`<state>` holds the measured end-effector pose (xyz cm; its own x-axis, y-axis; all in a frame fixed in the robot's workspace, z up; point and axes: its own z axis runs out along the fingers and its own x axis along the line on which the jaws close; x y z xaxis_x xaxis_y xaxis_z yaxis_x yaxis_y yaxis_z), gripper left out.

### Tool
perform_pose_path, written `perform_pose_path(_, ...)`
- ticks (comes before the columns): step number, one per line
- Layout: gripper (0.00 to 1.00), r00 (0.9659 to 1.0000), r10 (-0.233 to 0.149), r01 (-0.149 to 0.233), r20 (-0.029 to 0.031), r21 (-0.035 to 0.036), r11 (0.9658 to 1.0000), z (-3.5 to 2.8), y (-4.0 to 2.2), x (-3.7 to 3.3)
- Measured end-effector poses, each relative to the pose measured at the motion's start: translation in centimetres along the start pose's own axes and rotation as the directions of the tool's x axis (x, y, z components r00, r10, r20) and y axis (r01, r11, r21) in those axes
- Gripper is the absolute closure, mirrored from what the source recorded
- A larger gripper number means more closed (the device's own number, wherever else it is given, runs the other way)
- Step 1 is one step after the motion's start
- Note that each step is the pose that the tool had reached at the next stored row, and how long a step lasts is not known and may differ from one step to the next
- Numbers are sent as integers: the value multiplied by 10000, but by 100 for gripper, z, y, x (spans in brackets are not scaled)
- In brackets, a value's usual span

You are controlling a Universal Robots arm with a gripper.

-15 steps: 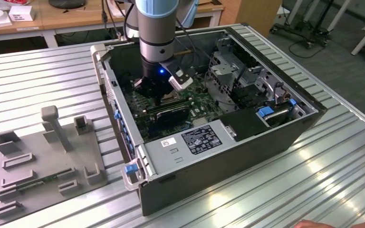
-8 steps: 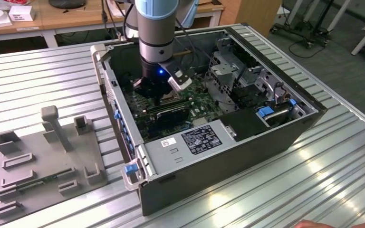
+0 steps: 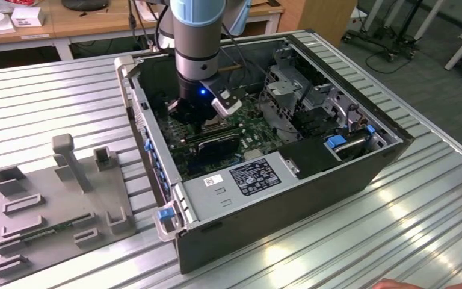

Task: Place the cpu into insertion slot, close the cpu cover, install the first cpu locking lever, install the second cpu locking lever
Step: 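Install the second cpu locking lever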

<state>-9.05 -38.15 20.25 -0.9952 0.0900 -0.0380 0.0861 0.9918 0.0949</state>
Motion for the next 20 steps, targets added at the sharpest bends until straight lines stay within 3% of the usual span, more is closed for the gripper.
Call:
perform_pose_path(6, 89, 10000, 3, -4, -5, -72, 10000, 15, 9, 2)
perform_pose_path(20, 89, 10000, 3, -3, -7, -70, 10000, 64, 7, 5)
